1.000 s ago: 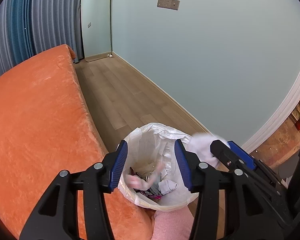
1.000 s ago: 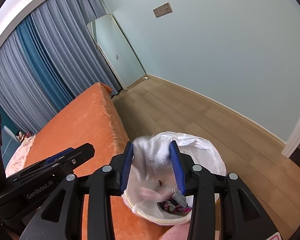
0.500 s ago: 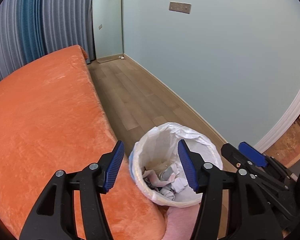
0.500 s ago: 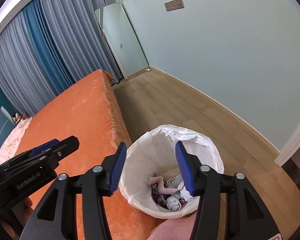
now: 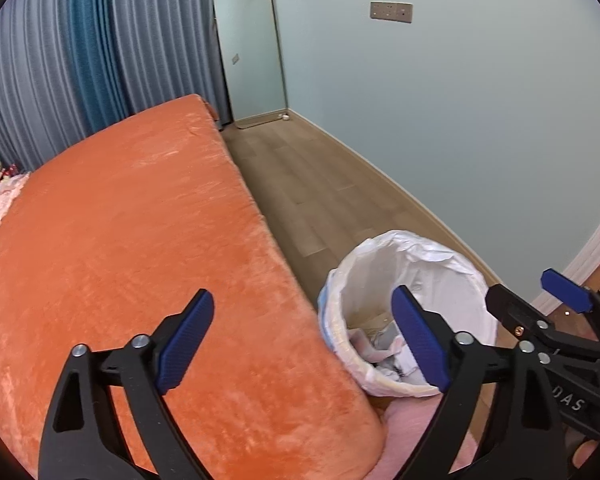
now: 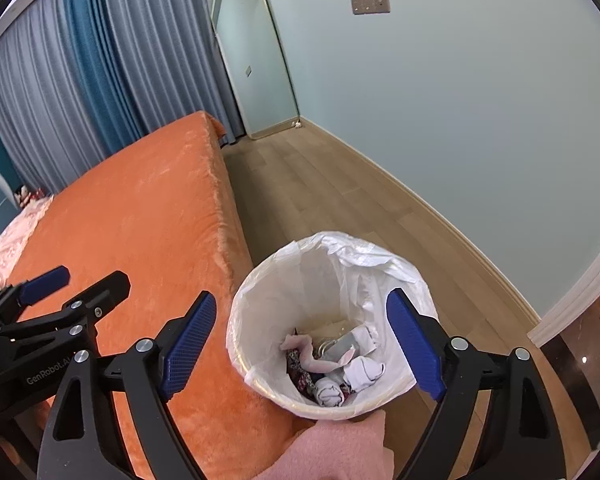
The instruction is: Collect trash
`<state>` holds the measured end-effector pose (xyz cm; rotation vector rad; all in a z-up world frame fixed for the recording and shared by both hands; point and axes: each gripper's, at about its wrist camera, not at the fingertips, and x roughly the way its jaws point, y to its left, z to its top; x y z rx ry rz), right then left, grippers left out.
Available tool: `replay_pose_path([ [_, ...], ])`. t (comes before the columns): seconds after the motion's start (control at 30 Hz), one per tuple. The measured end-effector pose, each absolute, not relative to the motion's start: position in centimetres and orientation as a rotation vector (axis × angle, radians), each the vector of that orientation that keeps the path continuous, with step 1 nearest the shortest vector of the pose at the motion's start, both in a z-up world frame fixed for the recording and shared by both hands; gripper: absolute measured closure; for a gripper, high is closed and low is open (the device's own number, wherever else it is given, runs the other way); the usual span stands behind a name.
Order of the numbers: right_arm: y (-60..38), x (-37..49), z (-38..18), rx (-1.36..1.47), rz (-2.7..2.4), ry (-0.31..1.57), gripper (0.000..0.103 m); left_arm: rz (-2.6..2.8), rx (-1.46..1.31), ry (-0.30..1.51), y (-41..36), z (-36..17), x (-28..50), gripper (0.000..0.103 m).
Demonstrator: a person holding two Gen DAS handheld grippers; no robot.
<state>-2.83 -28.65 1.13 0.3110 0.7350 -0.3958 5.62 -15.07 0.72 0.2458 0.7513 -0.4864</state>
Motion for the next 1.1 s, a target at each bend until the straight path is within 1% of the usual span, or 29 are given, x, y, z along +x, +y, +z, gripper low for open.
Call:
replay_pose_path([
  [0.1,-28.1,-2.8,0.9,0.289,-0.388,0.730,0.019,-0.466,0.263,0.748,-14.7,0.4,5.5,0.015],
  [0.17,-27.8,-2.9,0.9,0.270,-0.394,0.727,0.016,-0.461,0.262,0.753,-14.5,0.3,5.5,0.015],
  [0.23,-27.7,-3.0,0.8,0.268,-0.396,0.730,0.005,-0.454,0.263,0.759,-14.4,0.1,5.5,0.014],
  [0.27,-27.7,-3.1,0.8,0.272,-0.396,0.733,0.007,-0.452,0.263,0.763,-14.3,0.0,5.5,0.014],
  [1.1,-27.2,-4.0,-0.9,0.202,-0.449,0.787,0.007,-0.386,0.281,0.774,-14.4,-1.4,4.8,0.012],
])
